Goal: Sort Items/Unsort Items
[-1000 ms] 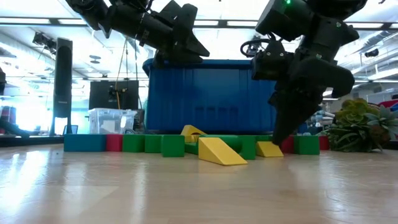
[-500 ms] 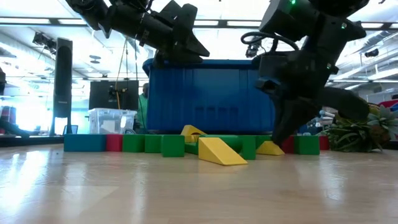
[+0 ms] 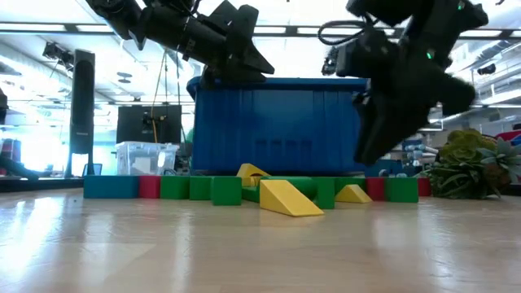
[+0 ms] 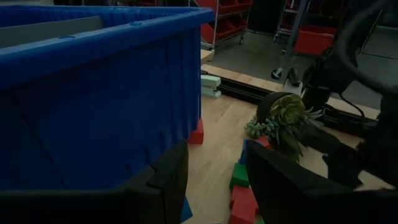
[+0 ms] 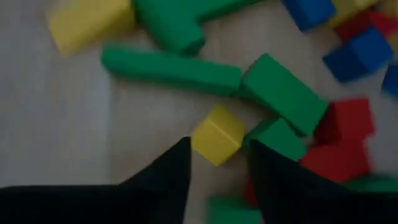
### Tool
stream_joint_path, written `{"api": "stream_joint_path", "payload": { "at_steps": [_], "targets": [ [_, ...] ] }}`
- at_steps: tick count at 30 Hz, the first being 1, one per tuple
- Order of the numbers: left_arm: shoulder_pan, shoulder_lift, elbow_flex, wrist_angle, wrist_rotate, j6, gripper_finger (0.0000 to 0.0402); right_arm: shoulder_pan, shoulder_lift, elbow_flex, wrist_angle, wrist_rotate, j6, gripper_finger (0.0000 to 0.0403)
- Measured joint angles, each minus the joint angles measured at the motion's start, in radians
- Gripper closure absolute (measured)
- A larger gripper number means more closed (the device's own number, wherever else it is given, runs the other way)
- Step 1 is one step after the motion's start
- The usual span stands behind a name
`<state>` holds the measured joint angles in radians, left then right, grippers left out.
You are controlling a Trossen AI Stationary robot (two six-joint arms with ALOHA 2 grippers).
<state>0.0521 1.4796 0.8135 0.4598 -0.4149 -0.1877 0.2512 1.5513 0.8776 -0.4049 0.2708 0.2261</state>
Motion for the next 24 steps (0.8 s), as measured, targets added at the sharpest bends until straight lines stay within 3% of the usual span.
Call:
{"api": "stream_joint_path", "payload": {
  "at_steps": [4,11,15,24],
  "targets": [
    [0.000,0.000,0.000,-0.002,0.000,0.000,0.0234,-0.002,-0.001,0.000,-0.010,-0.026,0.318,0.0180],
    [0.000,0.000,0.000,-0.003,0.000,0.000,0.0234,-0.003,0.037,0.000,0.003,-0.024,0.456,0.0110],
    [0.000,0.001,0.000,-0.002,0.000,0.000,0.0234,-0.003,0.063,0.000,0.027,0.032,0.461,0.0101],
    [0.000,0.001,0.000,0.001,0.000,0.000,0.0234,-0.026,0.127,0.001,0.071,0.034,0.459,0.0119]
  ]
}}
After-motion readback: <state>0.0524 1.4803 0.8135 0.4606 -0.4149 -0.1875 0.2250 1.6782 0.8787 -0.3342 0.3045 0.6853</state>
